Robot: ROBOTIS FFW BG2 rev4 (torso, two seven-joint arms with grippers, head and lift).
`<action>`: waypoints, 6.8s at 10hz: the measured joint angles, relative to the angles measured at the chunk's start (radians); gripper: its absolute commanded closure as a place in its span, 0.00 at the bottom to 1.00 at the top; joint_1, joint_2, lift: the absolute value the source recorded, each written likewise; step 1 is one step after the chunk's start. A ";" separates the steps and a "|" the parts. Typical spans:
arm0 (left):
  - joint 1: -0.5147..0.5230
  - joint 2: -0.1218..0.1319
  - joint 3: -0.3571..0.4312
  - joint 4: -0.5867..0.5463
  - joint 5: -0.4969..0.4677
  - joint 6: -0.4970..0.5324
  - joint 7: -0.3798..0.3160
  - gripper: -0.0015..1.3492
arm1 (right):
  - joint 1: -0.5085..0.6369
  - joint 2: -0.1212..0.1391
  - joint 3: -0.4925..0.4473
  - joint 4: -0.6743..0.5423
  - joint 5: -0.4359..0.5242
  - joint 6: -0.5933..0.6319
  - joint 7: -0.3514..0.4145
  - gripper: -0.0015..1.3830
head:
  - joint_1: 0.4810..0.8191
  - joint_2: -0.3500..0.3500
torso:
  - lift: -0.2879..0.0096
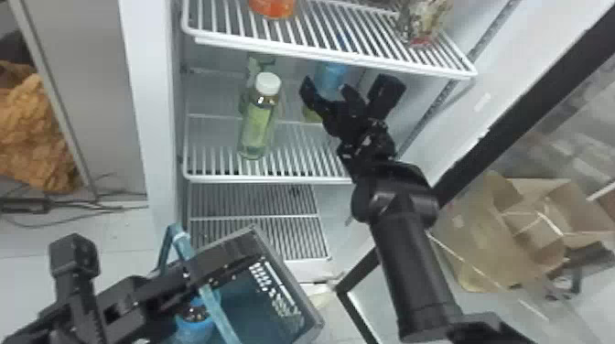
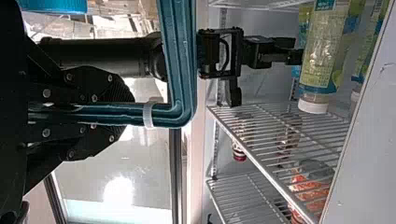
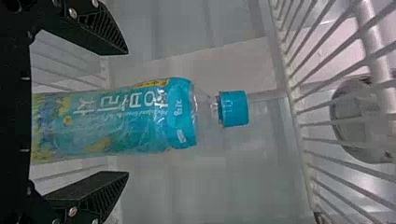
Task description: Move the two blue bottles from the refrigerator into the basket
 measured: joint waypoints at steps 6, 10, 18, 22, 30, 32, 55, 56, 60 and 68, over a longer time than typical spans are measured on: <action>0.000 0.000 0.000 0.000 0.000 0.000 0.000 0.89 | 0.006 -0.003 -0.024 -0.006 0.004 0.088 -0.017 0.93 | 0.63 0.00 | 0.24; 0.002 0.000 0.000 0.000 0.000 0.000 -0.001 0.89 | 0.104 -0.009 -0.039 -0.156 -0.015 0.090 0.013 0.93 | 0.63 0.00 | 0.24; 0.006 0.003 0.000 0.002 -0.003 0.004 0.000 0.89 | 0.376 -0.026 -0.052 -0.514 -0.116 0.214 0.051 0.93 | 0.63 0.00 | 0.24; 0.009 0.004 0.000 0.002 -0.002 0.004 0.000 0.89 | 0.508 -0.044 -0.081 -0.674 -0.161 0.263 0.083 0.93 | 0.63 0.00 | 0.24; 0.013 0.003 0.000 0.002 0.000 0.000 0.000 0.89 | 0.842 -0.040 -0.135 -1.065 -0.267 0.413 0.149 0.93 | 0.63 0.00 | 0.24; 0.014 0.003 0.000 0.002 0.000 -0.002 0.000 0.89 | 0.919 -0.035 -0.144 -1.132 -0.274 0.482 0.179 0.93 | 0.63 0.00 | 0.24; 0.024 0.003 0.001 0.005 0.022 -0.017 0.000 0.89 | 1.221 0.009 -0.201 -1.084 -0.335 0.077 0.335 0.10 | 0.63 0.00 | 0.24; 0.025 0.004 0.002 0.005 0.020 -0.016 0.002 0.89 | 1.238 0.022 -0.217 -1.067 -0.315 0.022 0.336 0.10 | 0.63 0.00 | 0.24; 0.030 0.007 0.002 0.005 0.015 -0.012 0.003 0.89 | 1.334 0.071 -0.302 -1.089 -0.226 -0.079 0.333 0.10 | 0.63 0.00 | 0.24; 0.039 0.012 0.013 0.005 0.014 -0.014 0.003 0.89 | 1.502 0.131 -0.434 -1.230 -0.134 -0.114 0.314 0.10 | 0.63 0.00 | 0.24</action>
